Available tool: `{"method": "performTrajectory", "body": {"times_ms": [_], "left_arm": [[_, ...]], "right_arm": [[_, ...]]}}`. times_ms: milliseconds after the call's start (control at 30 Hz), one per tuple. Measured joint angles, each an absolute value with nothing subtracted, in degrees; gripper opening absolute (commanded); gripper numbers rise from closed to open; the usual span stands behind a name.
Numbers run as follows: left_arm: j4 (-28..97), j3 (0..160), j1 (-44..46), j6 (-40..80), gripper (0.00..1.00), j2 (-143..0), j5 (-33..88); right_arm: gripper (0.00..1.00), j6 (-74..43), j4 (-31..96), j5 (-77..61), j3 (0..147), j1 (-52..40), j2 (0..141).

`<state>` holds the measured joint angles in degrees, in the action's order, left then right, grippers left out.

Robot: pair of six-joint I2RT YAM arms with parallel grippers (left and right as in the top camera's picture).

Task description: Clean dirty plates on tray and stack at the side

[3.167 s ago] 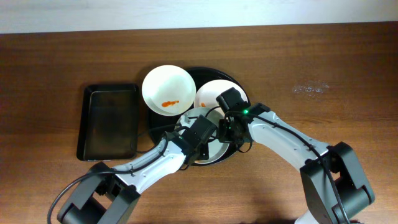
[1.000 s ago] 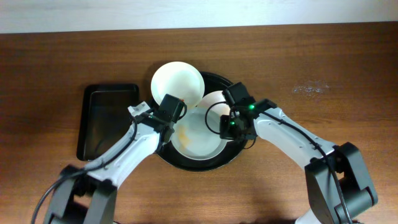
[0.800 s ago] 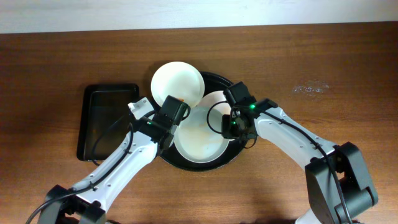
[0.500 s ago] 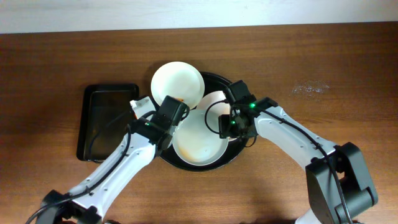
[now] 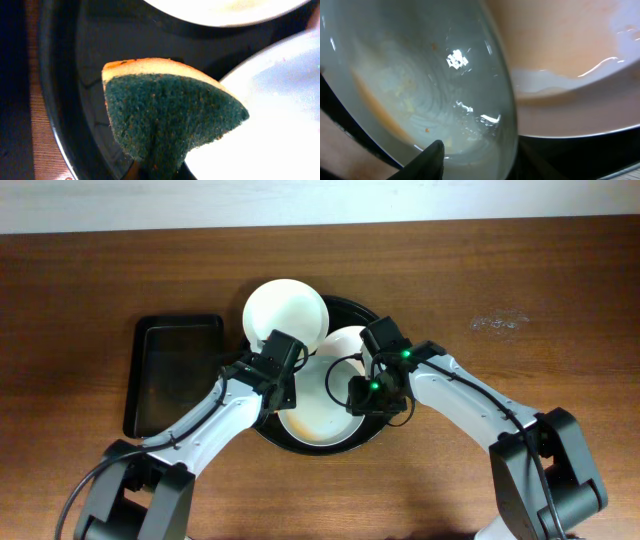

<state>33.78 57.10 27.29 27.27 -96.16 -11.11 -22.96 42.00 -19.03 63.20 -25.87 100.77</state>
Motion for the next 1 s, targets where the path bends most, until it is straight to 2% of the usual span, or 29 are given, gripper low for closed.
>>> {"method": "performTrajectory", "body": {"times_ms": [233, 333, 400, 467, 500, 533, 700, 833, 933, 1000], "left_arm": [[31.94, 57.1, 27.29, 23.64, 0.0, -100.77, -9.13], [31.59, 57.23, 27.24, 23.49, 0.0, -100.9, -8.99], [31.35, 57.23, 27.22, 23.11, 0.0, -100.9, -8.93], [31.35, 57.23, 27.11, 22.33, 0.0, -100.92, -8.75], [31.35, 57.23, 27.07, 22.2, 0.0, -100.92, -8.78], [31.33, 57.23, 26.94, 22.04, 0.0, -100.92, -8.84], [31.31, 57.23, 26.74, 22.04, 0.0, -100.92, -9.15], [30.76, 57.45, 26.87, 22.02, 0.0, -98.67, -7.33], [30.81, 59.53, 26.89, 22.0, 0.02, -90.04, -6.46], [30.79, 62.06, 26.85, 22.0, 0.0, -79.5, -5.39]], "right_arm": [[0.46, -22.04, 37.63, -23.09, 61.69, -25.87, 100.77], [0.35, -21.96, 33.12, -26.26, 58.48, -25.87, 100.77], [0.31, -22.09, 30.52, -28.51, 57.82, -25.87, 100.79], [0.18, -22.17, 28.91, -30.09, 57.78, -25.58, 100.79], [0.09, -22.59, 28.67, -30.52, 57.78, -25.54, 100.77], [0.07, -22.76, 28.14, -32.16, 57.78, -25.17, 100.66], [0.04, -24.05, 27.81, -33.3, 57.8, -24.77, 99.72], [0.04, -23.14, 28.56, -28.05, 57.74, -25.23, 95.74], [0.04, -22.2, 28.42, -22.9, 57.74, -25.39, 91.85], [0.04, -21.43, 28.49, -20.38, 57.74, -25.39, 90.02]]}}
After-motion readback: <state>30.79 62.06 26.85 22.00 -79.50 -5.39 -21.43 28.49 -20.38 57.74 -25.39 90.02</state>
